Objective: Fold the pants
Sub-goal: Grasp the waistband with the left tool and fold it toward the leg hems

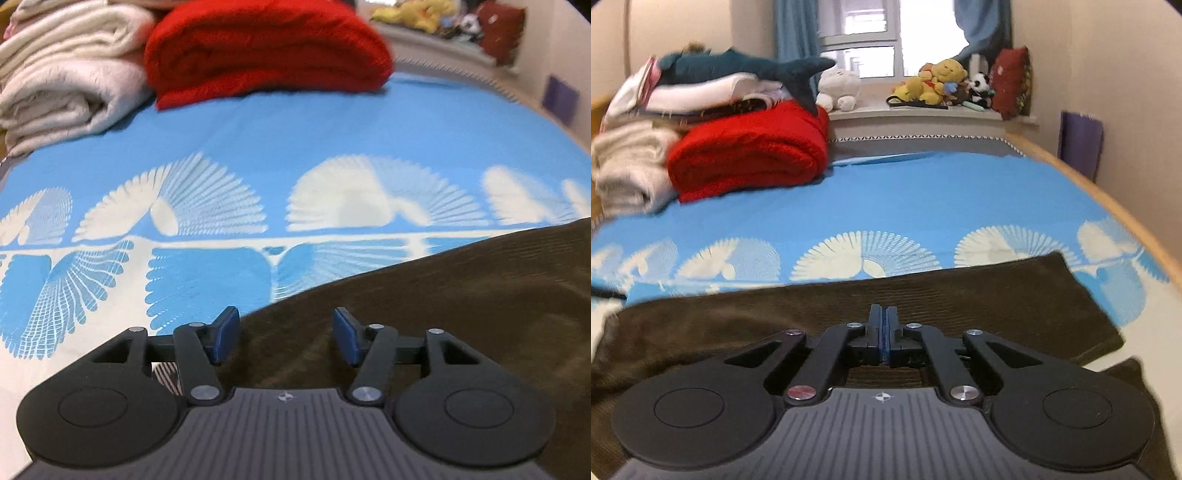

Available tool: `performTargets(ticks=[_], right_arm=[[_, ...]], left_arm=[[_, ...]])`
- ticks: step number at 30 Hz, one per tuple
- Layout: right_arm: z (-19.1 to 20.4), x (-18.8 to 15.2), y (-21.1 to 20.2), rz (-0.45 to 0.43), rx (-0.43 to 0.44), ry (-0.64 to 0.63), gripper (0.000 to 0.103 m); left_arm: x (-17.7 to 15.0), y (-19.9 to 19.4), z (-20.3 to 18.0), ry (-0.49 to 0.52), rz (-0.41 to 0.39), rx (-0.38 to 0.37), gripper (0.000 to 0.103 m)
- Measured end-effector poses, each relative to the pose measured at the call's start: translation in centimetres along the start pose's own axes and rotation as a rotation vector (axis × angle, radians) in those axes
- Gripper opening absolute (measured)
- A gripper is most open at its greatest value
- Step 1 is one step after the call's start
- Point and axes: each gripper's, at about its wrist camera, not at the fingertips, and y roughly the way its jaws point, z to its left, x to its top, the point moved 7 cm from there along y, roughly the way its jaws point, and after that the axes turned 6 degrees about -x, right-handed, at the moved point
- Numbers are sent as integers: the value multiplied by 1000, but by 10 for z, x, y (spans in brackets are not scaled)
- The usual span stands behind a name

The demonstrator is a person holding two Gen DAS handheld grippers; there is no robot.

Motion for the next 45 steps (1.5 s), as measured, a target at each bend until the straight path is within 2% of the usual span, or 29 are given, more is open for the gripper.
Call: performTargets(ticks=[2,8,9,10,11,13,17,21,23,25,28,30,33,34,35,37,40,42,45], right_arm=[[-1,-1,0,-4,-1,-21,1],[-19,-4,7,21,-21,4,1],[-23,-5,9,28,-24,11,1],[-26,-6,10,35,-29,17,1],[-29,-7,11,40,-35,22,1],[-33,-8,12,45,-40,31,1],[-36,-11,13,53,-47,42,1],[-39,-13,10,60,-64,42,1],[-40,-16,7,67,-65,57,1],[-40,-19,3,76,-63,62,1],[-39,-25,-7,83,-63,53,1],[-40,-30,-15,85,-63,39,1],[-41,-40,-25,95,-78,22,1],[-42,-43,-27,104,-82,23,1],[-43,-46,-28,113,-86,21,1],[-44,-52,-30,129,-98,12,1],[-47,-56,-30,141,-119,7,1],[-51,-58,-29,148,-125,25,1],[-56,-59,-24,170,-115,85,2]], left_arm=[[0,23,9,-11,37,19,62],[-3,53,13,2,98,-45,60],[-3,52,9,31,93,-46,55],[-4,50,5,55,95,-71,33],[-3,48,0,71,102,-93,17],[-2,39,-7,140,106,-64,5],[-1,-4,-22,204,49,-65,3],[-14,-82,-45,278,-40,-104,2],[-38,-125,-58,304,-49,-163,2],[-76,-165,-73,354,-37,-214,2],[-132,-192,-87,394,28,-276,2],[-162,-190,-86,358,80,-298,0],[-179,-178,-64,187,184,-304,5],[-178,-180,-55,122,189,-333,15],[-177,-181,-46,66,194,-354,31],[-181,-177,-27,-59,237,-373,43],[-190,-158,-2,-217,325,-349,43],[-189,-147,5,-285,352,-368,43],[-188,-135,5,-358,382,-378,50]])
